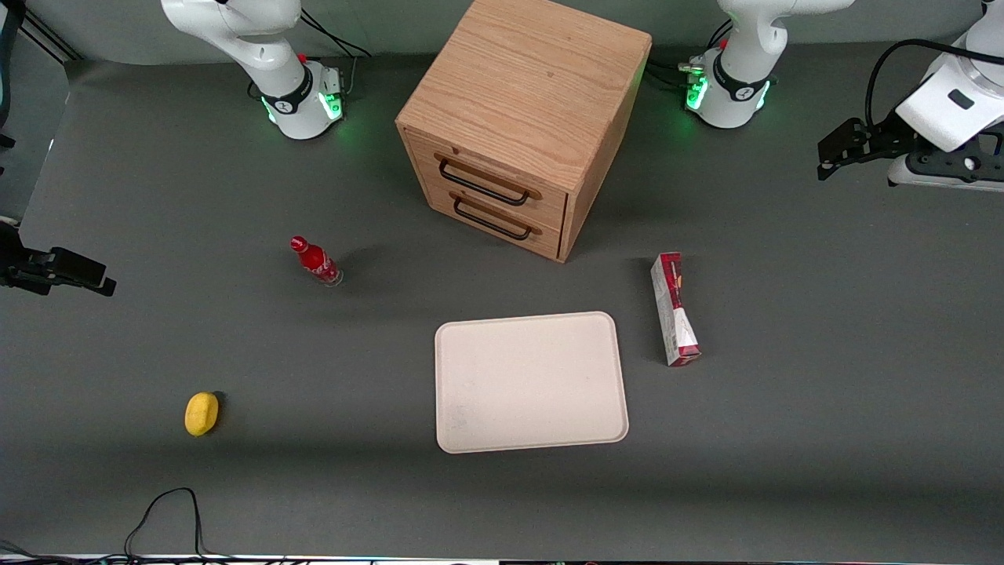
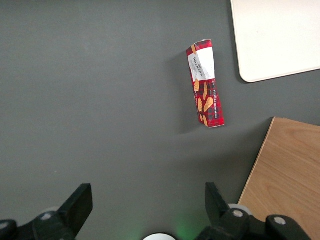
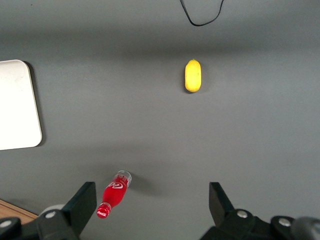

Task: Place red cookie box on tray
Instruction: 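Move the left gripper down over the red-and-white cookie box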

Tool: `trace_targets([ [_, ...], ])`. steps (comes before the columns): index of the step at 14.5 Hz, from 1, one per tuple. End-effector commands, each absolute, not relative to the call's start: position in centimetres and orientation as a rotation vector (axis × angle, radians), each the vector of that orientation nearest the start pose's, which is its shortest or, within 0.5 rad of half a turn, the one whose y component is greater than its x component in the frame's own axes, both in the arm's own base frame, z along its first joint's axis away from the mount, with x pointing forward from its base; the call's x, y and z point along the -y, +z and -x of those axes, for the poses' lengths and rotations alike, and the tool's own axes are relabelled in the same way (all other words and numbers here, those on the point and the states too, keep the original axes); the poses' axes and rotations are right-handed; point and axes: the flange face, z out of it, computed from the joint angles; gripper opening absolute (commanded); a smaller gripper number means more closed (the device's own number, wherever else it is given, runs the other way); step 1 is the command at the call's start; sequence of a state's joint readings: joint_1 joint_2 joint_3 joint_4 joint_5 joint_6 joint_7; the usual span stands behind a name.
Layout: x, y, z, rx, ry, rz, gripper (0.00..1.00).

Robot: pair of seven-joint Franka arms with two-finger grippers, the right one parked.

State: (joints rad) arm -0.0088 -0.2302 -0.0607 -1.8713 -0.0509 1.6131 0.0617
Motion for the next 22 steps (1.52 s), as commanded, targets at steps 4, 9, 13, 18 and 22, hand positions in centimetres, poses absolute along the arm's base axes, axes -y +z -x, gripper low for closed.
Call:
trace_targets([
  [4,4.1,59.8,-49.1,-0.261,0.075,3.172,1.0],
  [9,8.1,53.6,-51.7,-0.243,0.113,3.177,1.0],
  [13,13.0,45.6,-55.4,-0.143,0.066,3.179,1.0],
  [18,16.2,36.8,-56.6,0.003,0.042,3.186,1.0],
  [22,18.9,30.5,-56.5,0.044,0.061,3.143,1.0],
])
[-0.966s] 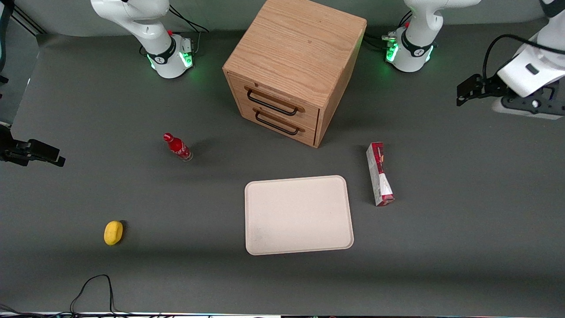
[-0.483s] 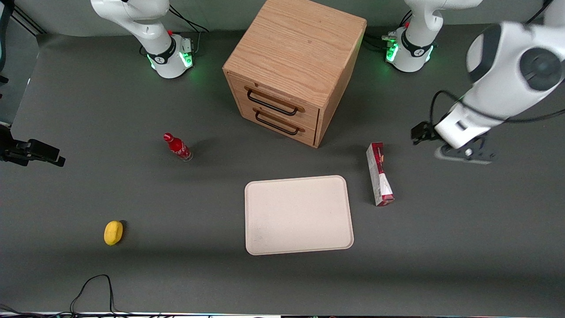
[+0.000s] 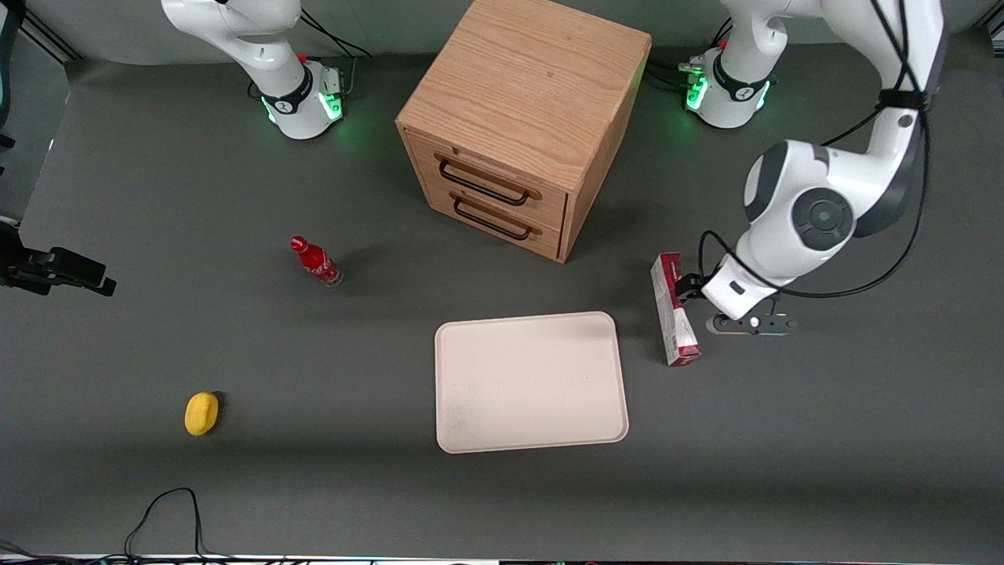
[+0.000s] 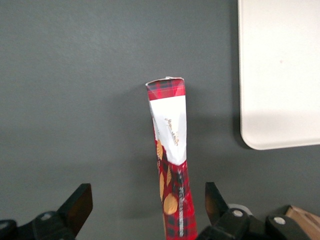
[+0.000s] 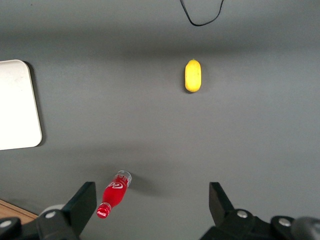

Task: Place red cookie box on tray
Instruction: 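Close the left gripper on the cookie box and lift it, then carry the held cookie box over the white tray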

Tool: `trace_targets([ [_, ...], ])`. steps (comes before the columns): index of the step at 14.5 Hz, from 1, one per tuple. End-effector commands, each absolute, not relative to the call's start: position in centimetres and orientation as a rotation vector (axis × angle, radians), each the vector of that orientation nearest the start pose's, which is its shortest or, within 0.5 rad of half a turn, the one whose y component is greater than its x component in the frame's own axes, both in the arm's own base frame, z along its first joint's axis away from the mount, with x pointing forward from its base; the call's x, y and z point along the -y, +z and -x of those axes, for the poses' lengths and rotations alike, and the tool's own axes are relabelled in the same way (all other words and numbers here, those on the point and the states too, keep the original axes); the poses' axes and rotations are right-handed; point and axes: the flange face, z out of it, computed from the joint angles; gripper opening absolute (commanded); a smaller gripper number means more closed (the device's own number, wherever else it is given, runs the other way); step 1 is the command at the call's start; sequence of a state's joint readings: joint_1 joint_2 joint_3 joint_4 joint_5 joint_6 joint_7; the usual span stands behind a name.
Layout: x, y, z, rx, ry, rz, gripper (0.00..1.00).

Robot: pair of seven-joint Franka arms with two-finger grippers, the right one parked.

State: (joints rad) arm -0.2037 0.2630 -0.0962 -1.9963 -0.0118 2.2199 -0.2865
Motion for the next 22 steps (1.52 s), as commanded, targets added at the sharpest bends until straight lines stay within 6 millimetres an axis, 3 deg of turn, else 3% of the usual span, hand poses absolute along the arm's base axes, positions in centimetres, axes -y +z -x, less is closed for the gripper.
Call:
trace_targets([
  [1,19.1,29.2,-56.4,0.054,0.053,3.147,1.0],
  [4,19.3,24.9,-55.7,0.05,0.029,3.154,0.97],
  [5,19.3,24.4,-55.7,0.046,0.029,3.153,0.86],
  [7,19.2,24.2,-55.5,0.043,0.049,3.149,0.36],
  [8,19.0,24.1,-55.6,0.047,0.061,3.147,0.02],
  [12,18.8,24.9,-55.5,0.032,0.126,3.13,0.0],
  [14,19.1,26.8,-56.5,0.04,0.078,3.141,0.0],
  [15,19.4,28.0,-57.2,0.035,0.083,3.137,0.0],
  [19,21.1,36.4,-61.9,0.009,0.109,3.112,0.0],
  [22,24.4,39.7,-64.7,-0.014,0.153,3.123,0.0],
])
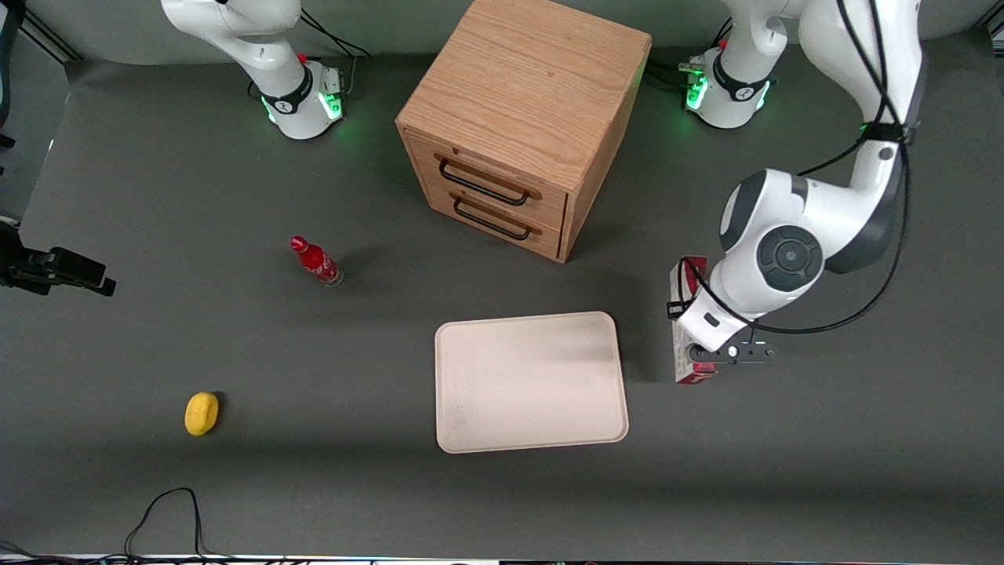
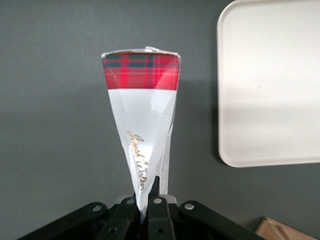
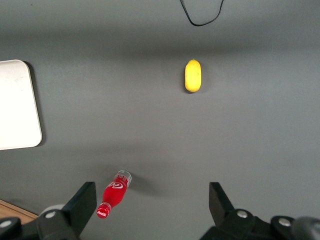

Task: Place red cookie box on tray
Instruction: 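Carry the held cookie box over the white tray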

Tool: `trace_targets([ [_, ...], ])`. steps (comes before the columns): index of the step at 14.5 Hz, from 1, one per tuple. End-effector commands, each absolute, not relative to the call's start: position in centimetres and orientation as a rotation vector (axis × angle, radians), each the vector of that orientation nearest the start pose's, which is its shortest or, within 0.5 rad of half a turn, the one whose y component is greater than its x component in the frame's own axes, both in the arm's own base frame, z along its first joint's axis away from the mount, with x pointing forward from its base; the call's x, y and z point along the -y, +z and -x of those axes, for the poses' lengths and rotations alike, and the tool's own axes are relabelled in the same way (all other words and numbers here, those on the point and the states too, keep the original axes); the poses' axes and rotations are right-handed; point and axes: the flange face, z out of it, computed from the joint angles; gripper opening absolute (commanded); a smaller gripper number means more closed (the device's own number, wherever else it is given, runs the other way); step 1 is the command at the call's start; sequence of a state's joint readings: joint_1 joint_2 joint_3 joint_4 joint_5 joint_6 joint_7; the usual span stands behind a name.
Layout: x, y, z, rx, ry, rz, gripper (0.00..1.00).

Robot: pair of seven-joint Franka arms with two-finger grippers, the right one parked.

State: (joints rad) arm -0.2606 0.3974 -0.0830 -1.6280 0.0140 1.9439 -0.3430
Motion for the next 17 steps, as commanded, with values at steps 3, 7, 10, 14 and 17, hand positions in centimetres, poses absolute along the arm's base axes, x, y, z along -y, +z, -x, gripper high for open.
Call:
trace_targets([
  [3,27.9,39.9,-66.7,-0.025,0.146,3.183,0.0],
  [7,34.4,37.2,-68.1,-0.061,0.106,3.235,0.0],
  [10,37.9,32.6,-67.9,0.062,0.076,3.218,0.0],
  [14,37.4,28.1,-68.1,0.154,0.105,3.169,0.0],
  [17,37.0,26.5,-68.3,0.17,0.037,3.187,0.1],
])
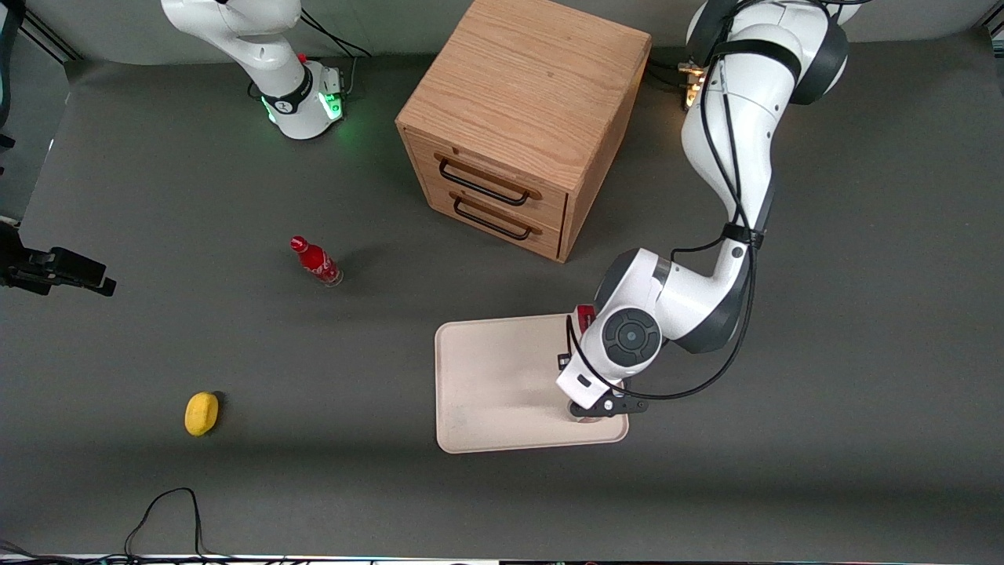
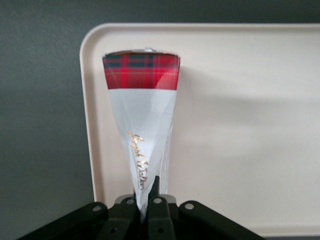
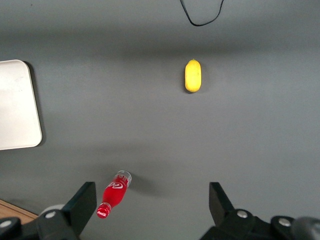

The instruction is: Place red cookie box on tray

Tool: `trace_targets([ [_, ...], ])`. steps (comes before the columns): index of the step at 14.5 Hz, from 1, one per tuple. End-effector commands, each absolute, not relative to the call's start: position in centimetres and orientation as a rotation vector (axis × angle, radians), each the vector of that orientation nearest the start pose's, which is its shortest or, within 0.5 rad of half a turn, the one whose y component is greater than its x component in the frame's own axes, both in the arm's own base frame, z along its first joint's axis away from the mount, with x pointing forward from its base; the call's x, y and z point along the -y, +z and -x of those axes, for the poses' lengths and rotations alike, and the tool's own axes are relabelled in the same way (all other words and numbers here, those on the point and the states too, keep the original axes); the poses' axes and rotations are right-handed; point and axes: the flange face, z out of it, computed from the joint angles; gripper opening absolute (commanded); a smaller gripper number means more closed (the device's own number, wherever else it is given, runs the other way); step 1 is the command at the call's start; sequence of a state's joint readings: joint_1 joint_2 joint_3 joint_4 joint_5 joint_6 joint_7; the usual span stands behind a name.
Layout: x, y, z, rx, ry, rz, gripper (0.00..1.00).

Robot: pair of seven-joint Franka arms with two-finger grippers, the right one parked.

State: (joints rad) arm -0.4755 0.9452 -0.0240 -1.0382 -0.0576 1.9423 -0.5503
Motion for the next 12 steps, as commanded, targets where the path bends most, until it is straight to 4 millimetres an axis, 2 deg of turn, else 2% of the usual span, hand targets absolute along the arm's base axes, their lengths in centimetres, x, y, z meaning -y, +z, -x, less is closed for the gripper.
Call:
trace_targets([
  [1,36.9,26.0,-68.3,0.165,0.007,3.193,0.86],
  [2,36.7,26.3,-68.3,0.163,-0.028,3.198,1.0],
  [3,36.3,26.9,-68.4,0.16,-0.039,3.2,1.0],
  [5,34.5,30.9,-68.1,0.183,-0.068,3.21,1.0],
  [8,28.5,38.1,-67.2,0.25,-0.091,3.217,1.0],
  [10,23.9,42.4,-65.3,0.21,-0.051,3.205,1.0],
  [12,20.3,46.9,-63.2,0.142,0.06,3.181,1.0],
])
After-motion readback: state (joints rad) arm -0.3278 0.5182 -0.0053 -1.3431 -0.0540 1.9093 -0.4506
